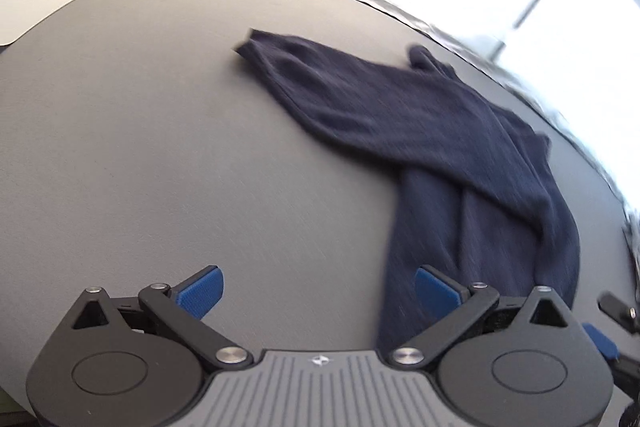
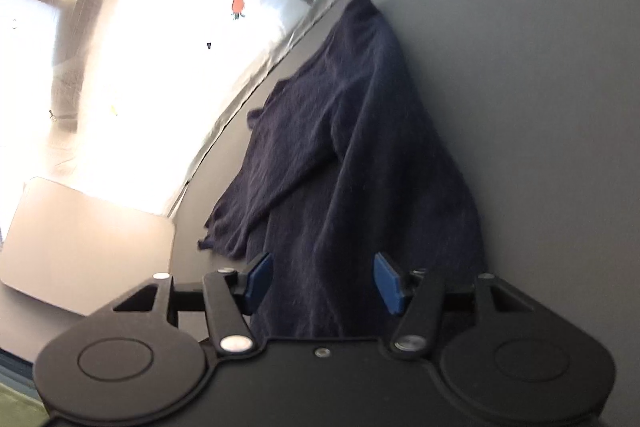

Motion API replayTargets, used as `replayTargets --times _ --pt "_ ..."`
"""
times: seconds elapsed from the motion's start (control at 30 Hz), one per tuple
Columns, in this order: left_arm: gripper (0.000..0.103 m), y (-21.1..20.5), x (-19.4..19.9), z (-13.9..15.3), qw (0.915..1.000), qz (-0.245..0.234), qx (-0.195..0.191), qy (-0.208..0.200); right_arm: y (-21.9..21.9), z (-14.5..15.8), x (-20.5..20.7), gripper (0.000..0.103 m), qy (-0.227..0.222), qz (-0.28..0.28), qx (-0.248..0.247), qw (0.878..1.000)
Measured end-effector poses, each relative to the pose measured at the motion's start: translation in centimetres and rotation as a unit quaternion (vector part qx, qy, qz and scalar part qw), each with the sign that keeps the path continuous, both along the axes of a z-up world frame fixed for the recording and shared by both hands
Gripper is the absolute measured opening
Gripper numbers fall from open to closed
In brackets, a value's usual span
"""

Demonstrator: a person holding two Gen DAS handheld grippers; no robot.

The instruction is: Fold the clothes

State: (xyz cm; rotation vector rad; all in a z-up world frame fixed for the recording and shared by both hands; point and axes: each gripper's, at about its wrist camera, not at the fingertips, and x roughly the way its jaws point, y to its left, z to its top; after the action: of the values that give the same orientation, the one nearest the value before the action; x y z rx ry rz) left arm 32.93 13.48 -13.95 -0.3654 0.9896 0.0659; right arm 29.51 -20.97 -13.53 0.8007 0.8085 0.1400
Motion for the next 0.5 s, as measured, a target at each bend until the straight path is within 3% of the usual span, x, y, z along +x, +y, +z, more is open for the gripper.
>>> replayTargets --times 0.07,0.2,0.3,0.33,0.4,0.5 --pt "0.098 1.0 1.3 -0.1 0.9998 0.014 0.013 0.003 0.1 0.7 0.4 0.067 -0.001 -0.028 -0.078 0.997" --pt "0.097 2.6 4.3 -0.2 0.9985 0.036 0.042 0.002 0.4 -0.5 1.9 0.07 0.034 -0.048 -0.201 0.978" --pt "0.097 3.9 7.3 -0.2 0.9985 0.03 0.045 -0.007 -0.6 -2.2 3.0 0.071 0.058 -0.069 -0.216 0.972" --pt "0.097 4.6 8.4 -0.4 0.9985 0.029 0.045 -0.009 -1.1 -2.7 3.4 0.077 0.062 -0.076 -0.216 0.972" --pt "0.097 5.7 10.6 -0.8 0.9987 0.026 0.042 -0.011 -1.8 -3.3 4.1 0.079 0.061 -0.086 -0.225 0.969" --pt "0.097 7.3 13.9 -1.5 0.9989 0.029 0.036 -0.005 -0.6 -4.2 5.7 0.084 0.068 -0.087 -0.277 0.954"
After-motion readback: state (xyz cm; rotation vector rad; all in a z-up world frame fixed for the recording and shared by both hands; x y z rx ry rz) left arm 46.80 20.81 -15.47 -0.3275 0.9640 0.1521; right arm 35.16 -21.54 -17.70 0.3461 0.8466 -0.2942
